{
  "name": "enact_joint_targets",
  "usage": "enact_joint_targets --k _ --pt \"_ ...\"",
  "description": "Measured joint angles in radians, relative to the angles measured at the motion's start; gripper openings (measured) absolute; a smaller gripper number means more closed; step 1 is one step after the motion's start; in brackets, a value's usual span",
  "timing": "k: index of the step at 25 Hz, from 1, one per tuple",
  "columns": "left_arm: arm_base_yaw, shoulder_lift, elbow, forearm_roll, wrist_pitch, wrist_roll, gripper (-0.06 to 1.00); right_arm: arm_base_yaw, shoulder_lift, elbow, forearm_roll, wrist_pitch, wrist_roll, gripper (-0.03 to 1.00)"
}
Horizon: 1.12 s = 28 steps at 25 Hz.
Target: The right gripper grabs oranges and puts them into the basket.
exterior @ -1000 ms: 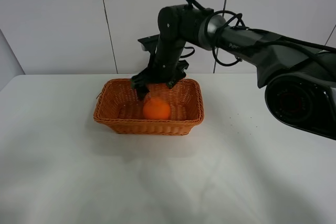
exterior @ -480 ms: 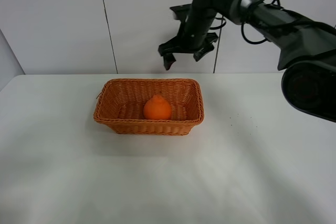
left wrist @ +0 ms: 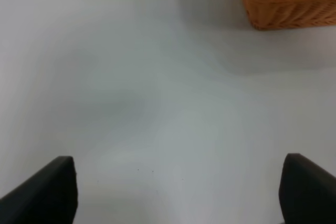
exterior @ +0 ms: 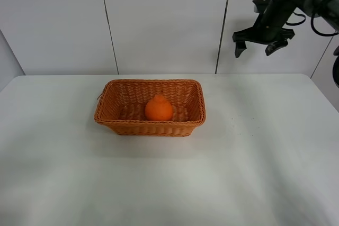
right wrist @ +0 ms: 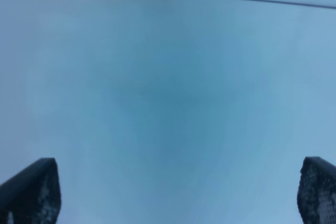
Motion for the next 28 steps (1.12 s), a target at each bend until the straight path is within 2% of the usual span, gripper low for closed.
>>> enact_joint_targets --k 7,14,22,28 --pt "0.000 0.000 0.000 0.000 0.000 0.000 0.88 -0.051 -0.077 0.139 0.008 0.000 -0.005 0.69" --pt "0.000 0.000 0.000 0.000 0.000 0.000 0.88 -0.030 -0.317 0.419 0.016 -0.001 -0.008 0.69" --pt "0.000 0.000 0.000 0.000 0.000 0.000 0.88 -0.027 -0.753 0.859 0.041 -0.002 -0.008 0.69" --pt "0.000 0.000 0.000 0.000 0.000 0.000 0.88 -0.027 -1.144 1.257 0.053 -0.001 -0.012 0.69"
